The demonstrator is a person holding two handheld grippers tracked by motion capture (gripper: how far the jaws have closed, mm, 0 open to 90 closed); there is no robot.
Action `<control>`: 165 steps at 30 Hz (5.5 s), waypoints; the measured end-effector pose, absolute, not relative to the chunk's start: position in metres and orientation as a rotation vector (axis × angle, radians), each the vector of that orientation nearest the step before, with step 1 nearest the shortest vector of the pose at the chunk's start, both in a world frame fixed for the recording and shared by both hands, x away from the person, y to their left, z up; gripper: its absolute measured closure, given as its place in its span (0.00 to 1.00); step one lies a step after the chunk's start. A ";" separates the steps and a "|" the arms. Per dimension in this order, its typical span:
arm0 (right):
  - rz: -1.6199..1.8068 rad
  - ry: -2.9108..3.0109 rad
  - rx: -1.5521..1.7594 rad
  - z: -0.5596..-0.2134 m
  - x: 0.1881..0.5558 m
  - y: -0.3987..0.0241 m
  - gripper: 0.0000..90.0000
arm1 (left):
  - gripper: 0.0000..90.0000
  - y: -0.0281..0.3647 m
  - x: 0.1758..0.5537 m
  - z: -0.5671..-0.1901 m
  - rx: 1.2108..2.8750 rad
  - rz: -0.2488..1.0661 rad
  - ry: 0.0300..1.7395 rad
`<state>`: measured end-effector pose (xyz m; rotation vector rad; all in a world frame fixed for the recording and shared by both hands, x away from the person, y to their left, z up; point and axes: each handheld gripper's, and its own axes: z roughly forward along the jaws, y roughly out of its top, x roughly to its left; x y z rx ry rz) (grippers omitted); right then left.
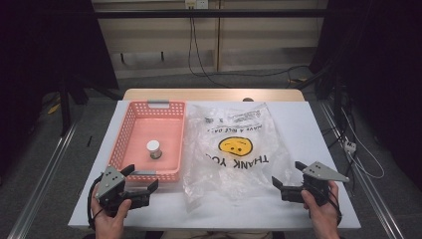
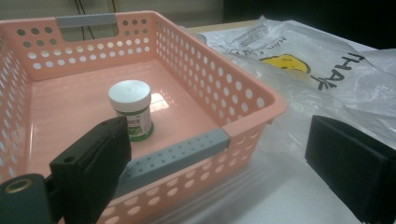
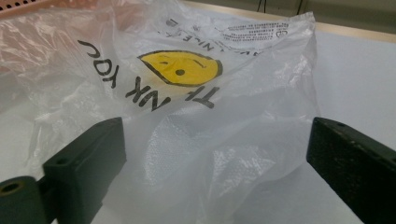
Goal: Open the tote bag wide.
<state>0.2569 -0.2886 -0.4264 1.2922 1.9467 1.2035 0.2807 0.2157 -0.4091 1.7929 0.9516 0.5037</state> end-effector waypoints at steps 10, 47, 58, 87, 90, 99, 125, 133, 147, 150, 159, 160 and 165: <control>1.178 2.053 1.258 -0.410 0.267 -0.274 0.05 | 0.07 0.214 0.279 -0.409 1.798 0.511 0.942; 1.017 2.557 0.959 -0.439 0.289 -0.166 0.21 | 0.07 0.215 0.280 -0.410 1.822 0.489 0.914; 0.950 2.650 0.967 -0.456 0.291 -0.167 0.28 | 0.07 0.215 0.280 -0.411 1.829 0.481 0.911; 0.972 2.529 1.157 -0.454 0.308 -0.187 1.00 | 0.07 0.213 0.282 -0.412 1.841 0.477 0.900; 0.976 2.508 1.162 -0.453 0.310 -0.188 1.00 | 0.07 0.213 0.282 -0.412 1.842 0.478 0.900; 1.127 2.398 1.177 -0.433 0.314 -0.194 1.00 | 0.07 0.214 0.282 -0.412 1.838 0.476 0.902; 1.324 2.295 1.125 -0.389 0.328 -0.198 1.00 | 0.07 0.217 0.280 -0.410 1.809 0.486 0.888; 1.363 2.264 1.116 -0.379 0.336 -0.200 1.00 | 0.07 0.217 0.280 -0.410 1.809 0.488 0.885; 1.396 2.266 1.055 -0.354 0.348 -0.197 1.00 | 0.07 0.216 0.280 -0.411 1.811 0.487 0.880; 1.401 2.260 1.053 -0.349 0.352 -0.197 1.00 | 0.07 0.216 0.281 -0.411 1.814 0.487 0.877; 1.440 2.217 1.025 -0.331 0.363 -0.193 1.00 | 0.07 0.218 0.283 -0.413 1.821 0.482 0.879; 1.454 2.207 1.023 -0.330 0.363 -0.193 1.00 | 0.07 0.218 0.283 -0.413 1.820 0.483 0.877; 1.464 2.211 1.018 -0.334 0.365 -0.194 1.00 | 0.07 0.217 0.283 -0.412 1.817 0.478 0.884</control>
